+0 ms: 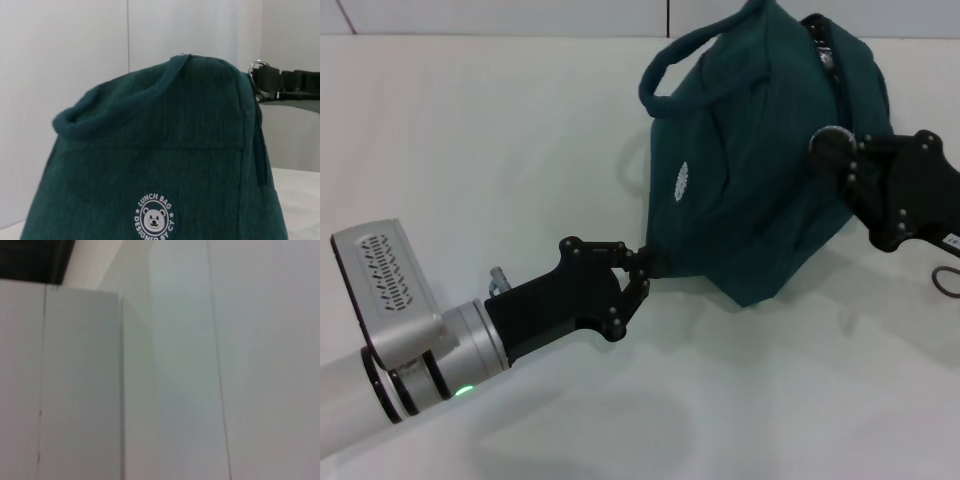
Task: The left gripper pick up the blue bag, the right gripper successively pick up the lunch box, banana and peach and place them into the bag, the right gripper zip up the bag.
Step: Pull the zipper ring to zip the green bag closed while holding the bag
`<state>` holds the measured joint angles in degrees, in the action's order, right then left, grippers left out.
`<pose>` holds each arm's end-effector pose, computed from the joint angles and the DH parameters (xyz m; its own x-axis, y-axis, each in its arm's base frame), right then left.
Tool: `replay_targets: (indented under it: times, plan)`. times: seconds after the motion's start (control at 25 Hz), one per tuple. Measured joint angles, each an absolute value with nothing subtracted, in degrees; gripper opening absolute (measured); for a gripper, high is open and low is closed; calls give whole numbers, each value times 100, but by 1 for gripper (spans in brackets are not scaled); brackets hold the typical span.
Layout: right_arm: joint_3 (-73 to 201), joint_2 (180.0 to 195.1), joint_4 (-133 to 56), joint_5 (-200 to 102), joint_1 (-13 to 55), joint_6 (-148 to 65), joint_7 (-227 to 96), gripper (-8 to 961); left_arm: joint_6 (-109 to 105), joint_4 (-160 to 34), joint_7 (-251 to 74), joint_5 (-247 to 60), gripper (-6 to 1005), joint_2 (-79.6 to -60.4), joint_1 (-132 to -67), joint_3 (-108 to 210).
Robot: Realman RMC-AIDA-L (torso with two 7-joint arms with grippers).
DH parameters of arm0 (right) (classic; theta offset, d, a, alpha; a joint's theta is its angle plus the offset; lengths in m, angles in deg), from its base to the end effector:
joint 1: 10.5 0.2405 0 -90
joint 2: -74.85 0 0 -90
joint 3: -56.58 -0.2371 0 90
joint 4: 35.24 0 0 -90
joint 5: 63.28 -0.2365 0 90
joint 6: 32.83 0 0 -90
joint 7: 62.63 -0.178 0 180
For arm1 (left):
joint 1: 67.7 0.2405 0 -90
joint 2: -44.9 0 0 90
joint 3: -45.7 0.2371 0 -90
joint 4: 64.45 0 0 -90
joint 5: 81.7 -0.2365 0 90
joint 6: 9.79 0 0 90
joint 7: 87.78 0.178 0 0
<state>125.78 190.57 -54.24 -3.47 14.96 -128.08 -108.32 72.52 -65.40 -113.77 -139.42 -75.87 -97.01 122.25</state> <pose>0.2181 0.3256 -0.0193 0.5610 0.0908 -0.8228 -0.3132 -0.8968 -0.3126 -0.2587 0.2852 -0.1214 0.7568 0.0411 0.6524 0.3559 -0.8631 -0.3584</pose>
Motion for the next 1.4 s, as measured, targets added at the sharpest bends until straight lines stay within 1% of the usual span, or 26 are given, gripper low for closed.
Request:
replay_targets:
  times: [0.48,0.72,0.92,1.4]
  plan:
    - [12630,19023,-5336,-351,1520,-12844,-11476,43,7781,-6556,-11392,-13995,104,-7583,-9683,12244]
    - [12677,19059,-5308,-348,1516,-12864,-11478,42,8104,-6554,-11438,-13930,314,-7586,-9654,12217]
    - [12714,19075,-5300,-348,1521,-12864,-11480,42,8248,-6565,-11452,-13886,491,-7586,-9753,12207]
    - [12716,19094,-5191,-402,1552,-12905,-11452,42,8263,-6552,-11972,-13732,478,-7586,-10112,12254]
